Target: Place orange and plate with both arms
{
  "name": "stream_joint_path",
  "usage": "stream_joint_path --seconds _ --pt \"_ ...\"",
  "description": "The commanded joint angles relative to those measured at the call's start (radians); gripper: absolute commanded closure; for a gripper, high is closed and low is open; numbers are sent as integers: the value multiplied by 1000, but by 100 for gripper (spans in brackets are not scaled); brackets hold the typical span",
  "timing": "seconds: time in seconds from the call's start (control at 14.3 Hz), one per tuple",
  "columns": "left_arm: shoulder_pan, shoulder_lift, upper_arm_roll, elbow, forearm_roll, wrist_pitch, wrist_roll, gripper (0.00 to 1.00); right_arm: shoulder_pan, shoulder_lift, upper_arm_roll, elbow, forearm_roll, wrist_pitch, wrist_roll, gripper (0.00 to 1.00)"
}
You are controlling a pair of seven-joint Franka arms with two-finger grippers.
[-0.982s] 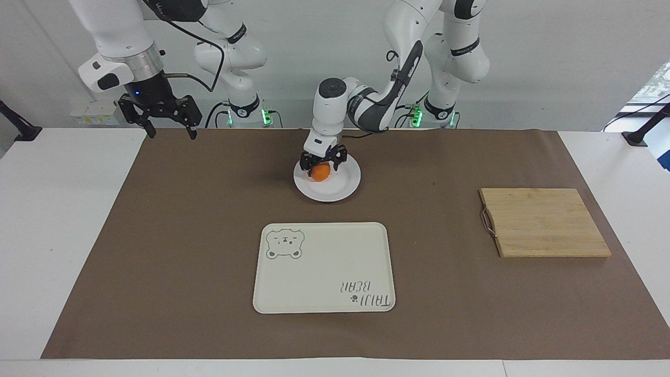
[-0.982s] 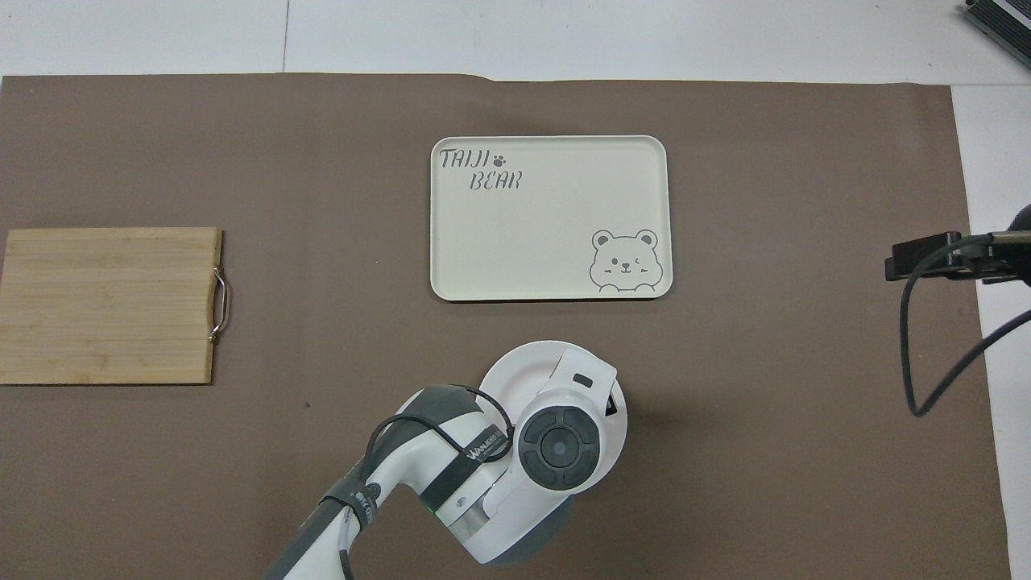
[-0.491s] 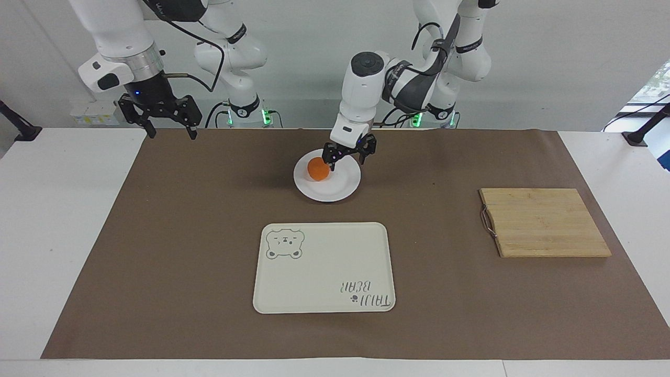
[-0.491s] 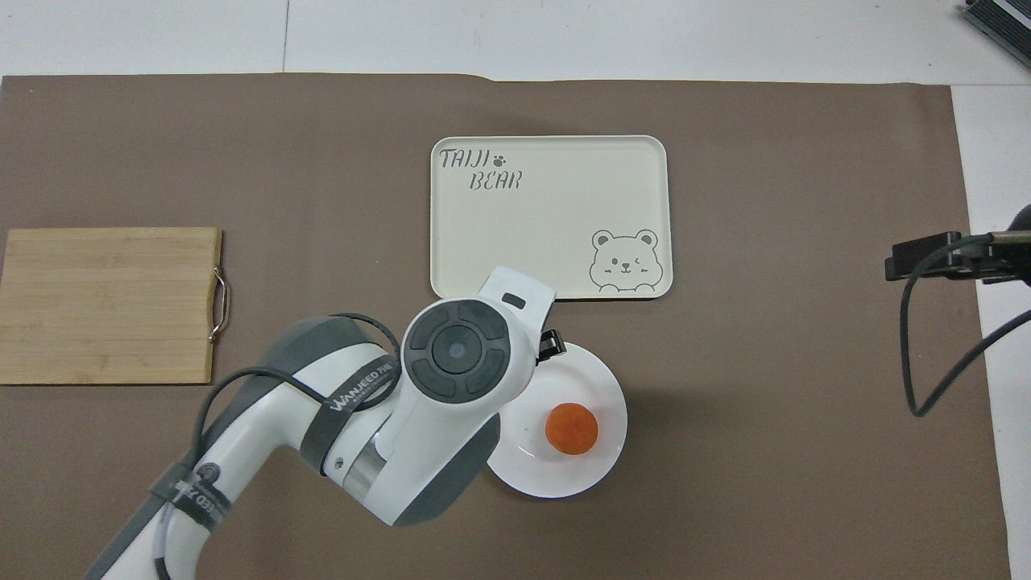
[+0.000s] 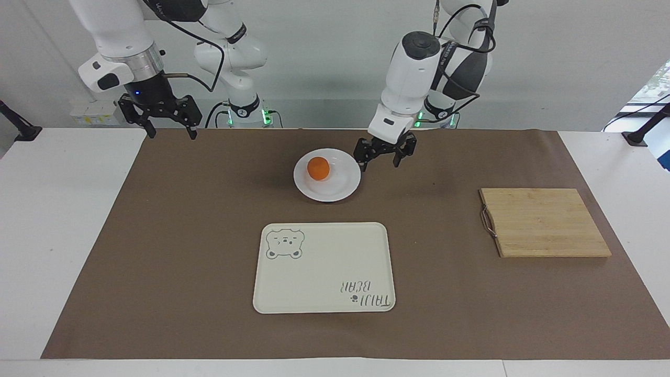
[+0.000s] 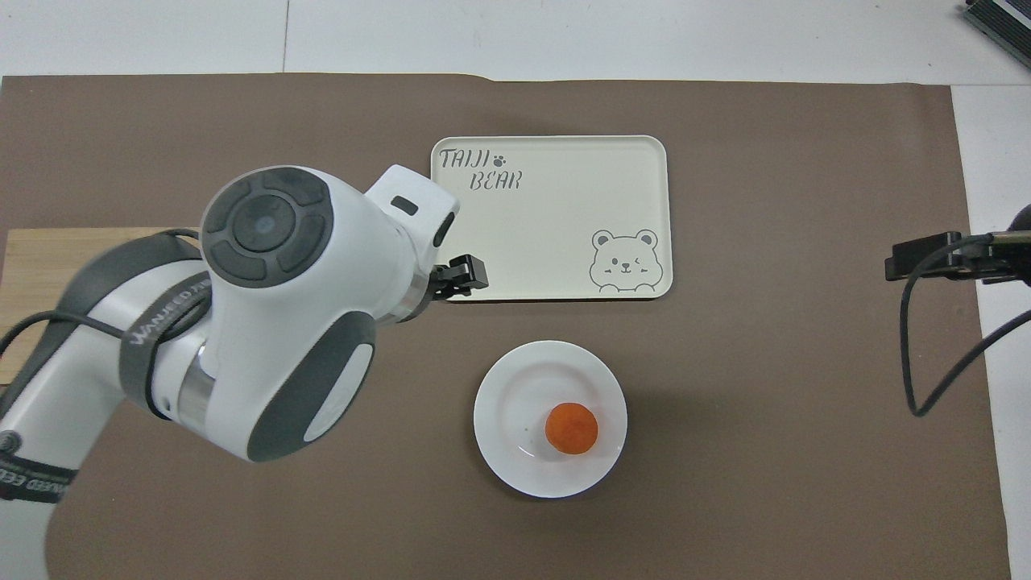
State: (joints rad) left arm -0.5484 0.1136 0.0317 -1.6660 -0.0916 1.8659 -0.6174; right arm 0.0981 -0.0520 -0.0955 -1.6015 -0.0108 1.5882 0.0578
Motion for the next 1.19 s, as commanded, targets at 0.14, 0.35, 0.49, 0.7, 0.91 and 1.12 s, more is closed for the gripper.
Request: stream_joint_path --seconds 0.14,0.35,0.49,0.7,0.91,1.12 --pt "166 -12 -3 51 1 -102 290 0 -11 -8 3 -8 25 1 -13 0" --pt "275 -29 2 51 0 -132 468 0 -11 -8 3 -9 25 1 -13 0" --pt "338 -49 -3 51 1 -149 568 0 -11 -8 3 -8 25 1 -13 0" --pt "418 -80 -4 51 1 -191 631 0 -11 -8 3 -9 25 1 -13 0" --pt "430 -147 -6 42 26 -275 621 0 -11 -8 3 -8 25 1 -13 0" --pt "459 -172 -6 43 26 -318 616 0 -11 -8 3 -9 25 1 -13 0"
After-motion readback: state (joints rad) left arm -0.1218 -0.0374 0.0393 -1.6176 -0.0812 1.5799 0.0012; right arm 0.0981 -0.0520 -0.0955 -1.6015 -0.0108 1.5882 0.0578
